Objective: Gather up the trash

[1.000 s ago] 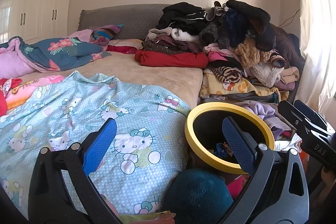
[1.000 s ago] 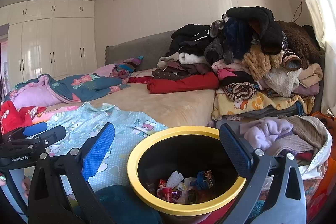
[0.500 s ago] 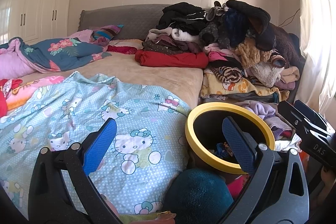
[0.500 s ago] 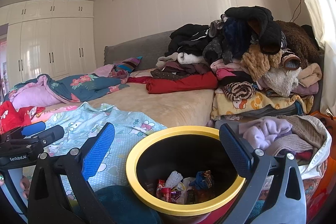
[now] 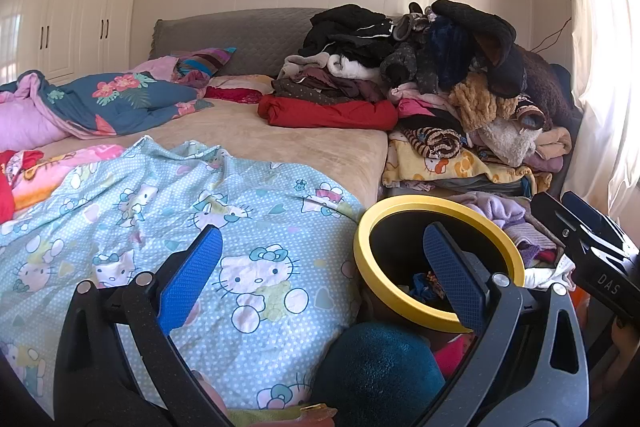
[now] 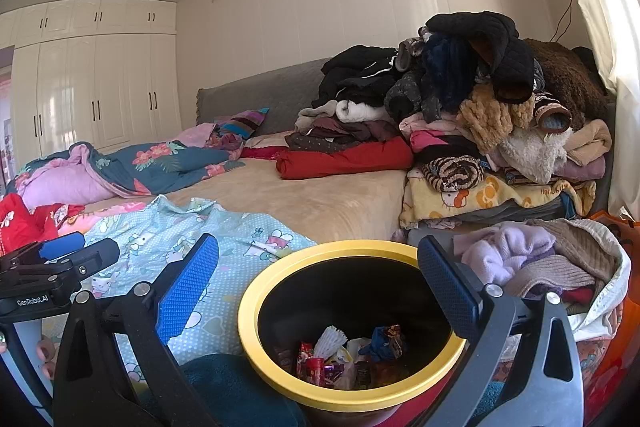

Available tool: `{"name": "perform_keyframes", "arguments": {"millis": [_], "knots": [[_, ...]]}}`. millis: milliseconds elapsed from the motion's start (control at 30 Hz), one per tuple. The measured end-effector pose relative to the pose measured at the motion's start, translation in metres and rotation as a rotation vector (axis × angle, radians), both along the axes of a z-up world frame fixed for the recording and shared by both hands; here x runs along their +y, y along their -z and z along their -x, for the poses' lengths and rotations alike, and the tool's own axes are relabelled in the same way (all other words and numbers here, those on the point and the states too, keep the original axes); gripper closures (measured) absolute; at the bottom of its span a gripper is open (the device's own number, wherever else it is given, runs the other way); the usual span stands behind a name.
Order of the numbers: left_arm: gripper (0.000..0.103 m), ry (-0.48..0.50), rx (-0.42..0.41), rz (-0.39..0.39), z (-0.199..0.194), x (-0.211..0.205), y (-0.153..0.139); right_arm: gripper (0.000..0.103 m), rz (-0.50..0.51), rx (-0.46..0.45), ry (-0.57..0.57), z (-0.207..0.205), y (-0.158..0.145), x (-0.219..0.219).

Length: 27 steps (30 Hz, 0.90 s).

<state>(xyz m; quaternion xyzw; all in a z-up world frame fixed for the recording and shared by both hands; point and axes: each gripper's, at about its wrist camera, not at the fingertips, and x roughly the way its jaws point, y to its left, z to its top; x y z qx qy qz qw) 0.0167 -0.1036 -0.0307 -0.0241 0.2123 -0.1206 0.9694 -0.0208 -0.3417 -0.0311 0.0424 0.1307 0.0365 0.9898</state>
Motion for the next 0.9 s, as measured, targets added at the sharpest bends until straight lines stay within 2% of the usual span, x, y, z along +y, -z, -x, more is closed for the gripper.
{"name": "perform_keyframes", "arguments": {"millis": [200, 333, 467, 533, 600, 667, 700, 733, 800, 900], "knots": [[0.011, -0.005, 0.012, 0.000, -0.002, 0.002, 0.001, 0.006, 0.000, 0.004, 0.000, 0.000, 0.001, -0.002], [0.011, -0.062, 0.031, -0.006, -0.007, 0.010, 0.002, 0.006, -0.013, 0.007, -0.008, -0.001, 0.001, -0.007], [0.011, -0.173, 0.058, 0.082, -0.016, 0.050, -0.004, 0.006, 0.013, 0.036, -0.122, -0.019, -0.011, 0.021], [0.011, -0.258, 0.098, 0.130, -0.023, 0.085, -0.002, 0.006, 0.028, 0.042, -0.209, -0.031, -0.018, 0.057], [0.011, -0.407, 0.154, 0.156, -0.030, 0.140, 0.008, 0.006, 0.031, 0.073, -0.336, -0.042, -0.021, 0.102], [0.011, -0.572, 0.194, 0.151, -0.032, 0.192, 0.018, 0.006, 0.048, 0.157, -0.473, -0.057, -0.016, 0.159], [0.011, -0.688, 0.230, 0.123, -0.031, 0.228, 0.027, 0.006, 0.060, 0.221, -0.561, -0.064, -0.009, 0.193], [0.011, -0.761, 0.247, 0.102, -0.030, 0.250, 0.032, 0.006, 0.085, 0.291, -0.657, -0.069, 0.002, 0.232], [0.011, -0.933, 0.312, 0.045, -0.027, 0.311, 0.052, 0.006, 0.192, 0.422, -0.784, -0.074, 0.028, 0.299], [0.011, -1.063, 0.420, 0.016, -0.028, 0.375, 0.083, 0.006, 0.402, 0.598, -0.935, -0.069, 0.082, 0.394]]}}
